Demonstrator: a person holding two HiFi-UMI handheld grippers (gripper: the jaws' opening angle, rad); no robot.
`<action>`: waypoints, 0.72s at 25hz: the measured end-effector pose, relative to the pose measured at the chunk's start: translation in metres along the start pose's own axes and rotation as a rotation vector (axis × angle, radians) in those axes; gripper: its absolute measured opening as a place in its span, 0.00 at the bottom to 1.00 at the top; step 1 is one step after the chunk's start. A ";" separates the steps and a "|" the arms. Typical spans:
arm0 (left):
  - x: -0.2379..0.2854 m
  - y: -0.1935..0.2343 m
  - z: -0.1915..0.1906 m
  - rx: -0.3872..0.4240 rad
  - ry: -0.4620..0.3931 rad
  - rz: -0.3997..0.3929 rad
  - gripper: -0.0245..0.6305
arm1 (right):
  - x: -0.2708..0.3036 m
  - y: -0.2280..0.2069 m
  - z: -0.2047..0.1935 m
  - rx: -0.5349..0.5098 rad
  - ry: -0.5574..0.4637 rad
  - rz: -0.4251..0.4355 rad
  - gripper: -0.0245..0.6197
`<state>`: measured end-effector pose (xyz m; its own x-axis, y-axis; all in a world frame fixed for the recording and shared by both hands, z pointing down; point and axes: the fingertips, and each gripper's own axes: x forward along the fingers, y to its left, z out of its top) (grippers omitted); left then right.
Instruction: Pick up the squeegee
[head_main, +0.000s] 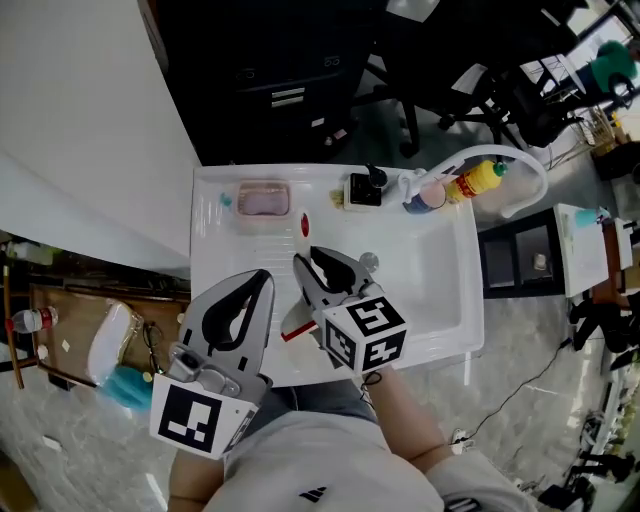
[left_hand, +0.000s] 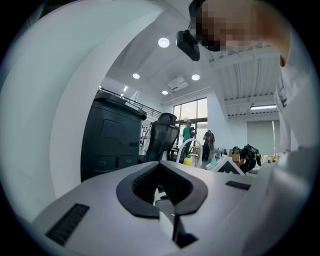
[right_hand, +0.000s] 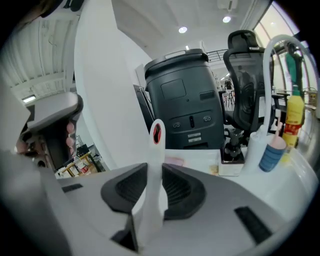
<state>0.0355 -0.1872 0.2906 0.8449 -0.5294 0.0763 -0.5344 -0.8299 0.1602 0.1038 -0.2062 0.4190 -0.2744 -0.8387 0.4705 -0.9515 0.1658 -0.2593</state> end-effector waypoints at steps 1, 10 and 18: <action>0.002 -0.004 -0.001 -0.003 0.007 -0.013 0.05 | -0.006 0.000 0.004 -0.001 -0.017 -0.002 0.20; 0.014 -0.038 0.009 0.033 -0.020 -0.119 0.05 | -0.059 -0.001 0.032 -0.006 -0.149 -0.040 0.20; 0.019 -0.075 0.012 0.050 -0.024 -0.209 0.05 | -0.103 -0.006 0.036 0.005 -0.230 -0.075 0.20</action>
<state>0.0919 -0.1372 0.2682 0.9371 -0.3484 0.0234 -0.3486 -0.9295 0.1207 0.1434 -0.1395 0.3413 -0.1630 -0.9449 0.2839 -0.9672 0.0963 -0.2351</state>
